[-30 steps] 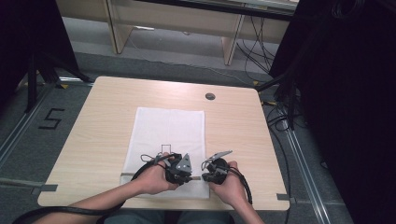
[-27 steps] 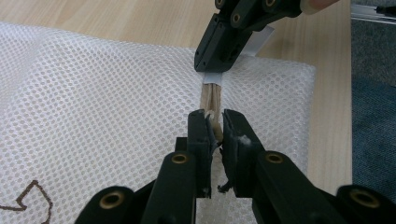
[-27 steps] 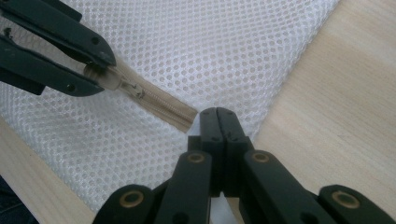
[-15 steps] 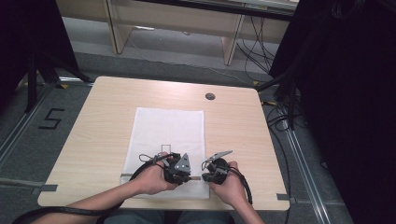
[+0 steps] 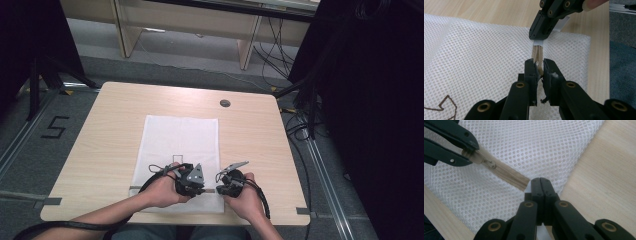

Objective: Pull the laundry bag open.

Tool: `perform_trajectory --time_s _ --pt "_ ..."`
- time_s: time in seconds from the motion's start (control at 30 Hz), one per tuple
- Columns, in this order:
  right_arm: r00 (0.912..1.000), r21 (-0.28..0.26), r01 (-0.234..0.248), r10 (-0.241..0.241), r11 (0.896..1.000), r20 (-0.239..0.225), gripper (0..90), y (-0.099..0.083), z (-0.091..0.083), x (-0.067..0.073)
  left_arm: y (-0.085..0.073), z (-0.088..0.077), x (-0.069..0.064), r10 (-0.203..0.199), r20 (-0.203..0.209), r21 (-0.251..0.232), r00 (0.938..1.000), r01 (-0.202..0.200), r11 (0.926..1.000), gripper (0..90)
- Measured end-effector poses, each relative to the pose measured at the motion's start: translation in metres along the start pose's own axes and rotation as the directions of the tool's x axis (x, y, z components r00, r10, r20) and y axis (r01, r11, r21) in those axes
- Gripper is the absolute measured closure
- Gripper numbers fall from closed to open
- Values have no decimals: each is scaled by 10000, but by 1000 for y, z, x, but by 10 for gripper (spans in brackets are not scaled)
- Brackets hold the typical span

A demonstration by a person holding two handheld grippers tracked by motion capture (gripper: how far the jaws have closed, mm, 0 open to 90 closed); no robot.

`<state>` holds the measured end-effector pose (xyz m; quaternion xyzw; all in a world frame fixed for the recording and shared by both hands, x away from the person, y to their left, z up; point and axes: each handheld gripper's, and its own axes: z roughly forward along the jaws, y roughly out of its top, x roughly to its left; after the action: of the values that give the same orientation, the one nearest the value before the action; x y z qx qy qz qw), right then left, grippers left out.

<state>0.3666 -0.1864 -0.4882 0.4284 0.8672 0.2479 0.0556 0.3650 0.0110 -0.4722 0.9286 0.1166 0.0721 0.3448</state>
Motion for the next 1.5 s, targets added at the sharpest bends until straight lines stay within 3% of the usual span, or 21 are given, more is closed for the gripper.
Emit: perform_trajectory --time_s 0.07,0.1,0.17,0.2,0.27,0.33,0.4,0.43,0.47,0.53,0.67,0.8,0.97,1.17,1.2,1.23,1.3,1.37,1.5 --pt "9999 88 -123 123 9999 3 900 0 -1 1 0 1 -1 -270 -18 -171 9996 270 9995 815" --pt "10000 14 5 -5 10000 -9 900 0 0 0 0 0 1 55 -40 -32 10000 -55 10000 815" --pt "9999 90 -109 108 9999 14 900 0 -1 1 0 0 0 13 -28 -46 10000 -14 10000 815" --pt "9999 79 -111 111 9999 23 900 0 0 1 0 1 -1 -233 -16 -168 9997 233 9996 815" --pt "9999 83 -112 112 9999 21 900 0 0 1 0 1 -1 -187 5 -144 9998 187 9997 815" --pt "10000 8 16 -16 10000 19 900 0 0 1 0 -2 1 142 32 164 9999 -142 9998 815" --pt "10000 -17 84 -84 10000 41 900 0 0 1 0 0 -3 -271 -11 -164 9996 271 9995 815" --pt "10000 44 58 -58 10000 53 900 0 0 1 0 -2 -1 -55 -19 -16 10000 55 10000 815" --pt "9999 144 -102 101 9998 20 900 0 -1 2 0 -2 -1 -96 -10 -37 10000 96 9999 815" --pt "10000 22 86 -86 10000 41 900 0 0 1 0 -2 -2 -276 6 -177 9996 277 9995 815" --pt "10000 70 -60 60 10000 32 900 0 0 1 0 -4 -1 -123 20 -58 9999 123 9999 815" --pt "10000 0 90 -90 10000 44 900 0 0 1 -1 -5 0 53 76 69 10000 -54 10000 815" --pt "9999 124 -113 113 9999 9 900 0 -1 1 -1 -4 0 -277 158 -155 9995 279 9995 815" --pt "10000 26 80 -80 10000 53 900 0 0 1 -2 -7 1 -60 148 -142 9999 62 9999 815" --pt "10000 27 76 -76 10000 52 900 1 0 1 -3 -7 0 -308 147 -210 9994 311 9993 815" --pt "10000 125 -79 78 9999 32 900 1 -1 2 -3 -7 1 -139 118 -218 9998 142 9997 815" --pt "10000 35 85 -85 10000 34 900 1 0 1 -4 -9 3 114 130 -24 9999 -113 9999 815" --pt "10000 30 73 -73 10000 54 900 1 0 1 -5 -7 1 -330 204 -287 9992 336 9990 815" --pt "9999 17 93 -93 10000 57 900 0 0 1 -5 -9 0 -337 128 -269 9993 340 9991 815"
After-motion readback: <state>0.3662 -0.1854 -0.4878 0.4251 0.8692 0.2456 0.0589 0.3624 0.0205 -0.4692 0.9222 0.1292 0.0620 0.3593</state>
